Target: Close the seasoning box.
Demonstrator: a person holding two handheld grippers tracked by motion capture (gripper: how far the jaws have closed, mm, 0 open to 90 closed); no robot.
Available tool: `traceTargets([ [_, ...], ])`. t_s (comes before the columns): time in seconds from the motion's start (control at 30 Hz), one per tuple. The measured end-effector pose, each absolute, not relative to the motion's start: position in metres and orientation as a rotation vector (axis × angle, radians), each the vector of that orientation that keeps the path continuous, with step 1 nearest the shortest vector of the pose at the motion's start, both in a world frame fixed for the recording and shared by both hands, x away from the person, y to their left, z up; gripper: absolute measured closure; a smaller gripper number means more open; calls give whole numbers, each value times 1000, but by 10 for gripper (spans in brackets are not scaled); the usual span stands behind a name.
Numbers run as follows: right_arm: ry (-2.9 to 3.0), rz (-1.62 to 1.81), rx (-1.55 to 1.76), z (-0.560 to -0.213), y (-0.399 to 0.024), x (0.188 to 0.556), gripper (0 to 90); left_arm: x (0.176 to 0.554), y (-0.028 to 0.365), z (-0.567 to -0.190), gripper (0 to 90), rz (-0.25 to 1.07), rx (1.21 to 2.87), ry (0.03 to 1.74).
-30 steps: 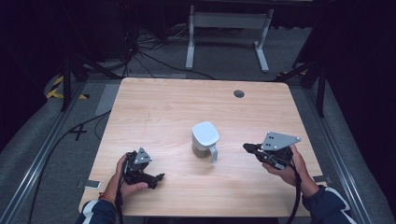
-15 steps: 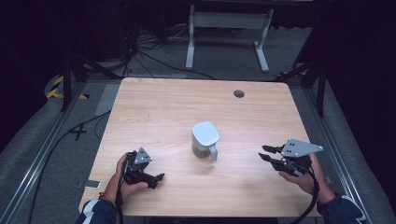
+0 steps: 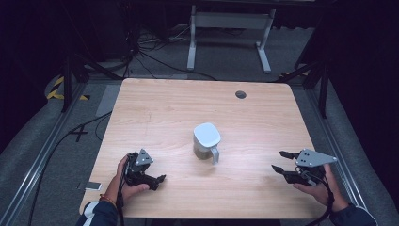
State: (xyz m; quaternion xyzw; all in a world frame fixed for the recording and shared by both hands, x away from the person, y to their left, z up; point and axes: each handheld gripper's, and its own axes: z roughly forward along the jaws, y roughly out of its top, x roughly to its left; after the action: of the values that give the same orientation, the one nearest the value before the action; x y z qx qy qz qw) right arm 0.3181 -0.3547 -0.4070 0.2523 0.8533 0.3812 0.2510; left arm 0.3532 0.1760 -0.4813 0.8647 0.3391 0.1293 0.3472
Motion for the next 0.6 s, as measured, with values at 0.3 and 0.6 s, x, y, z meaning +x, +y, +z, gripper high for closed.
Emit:
traceTargets([
  [0.3, 2317, 1006, 819, -433, -377, 313, 299, 353, 176, -481, 2, 336, 2243, 879],
  [0.6, 2311, 1049, 990, -458, -406, 309, 279, 353, 176, -481, 2, 335, 2243, 880],
])
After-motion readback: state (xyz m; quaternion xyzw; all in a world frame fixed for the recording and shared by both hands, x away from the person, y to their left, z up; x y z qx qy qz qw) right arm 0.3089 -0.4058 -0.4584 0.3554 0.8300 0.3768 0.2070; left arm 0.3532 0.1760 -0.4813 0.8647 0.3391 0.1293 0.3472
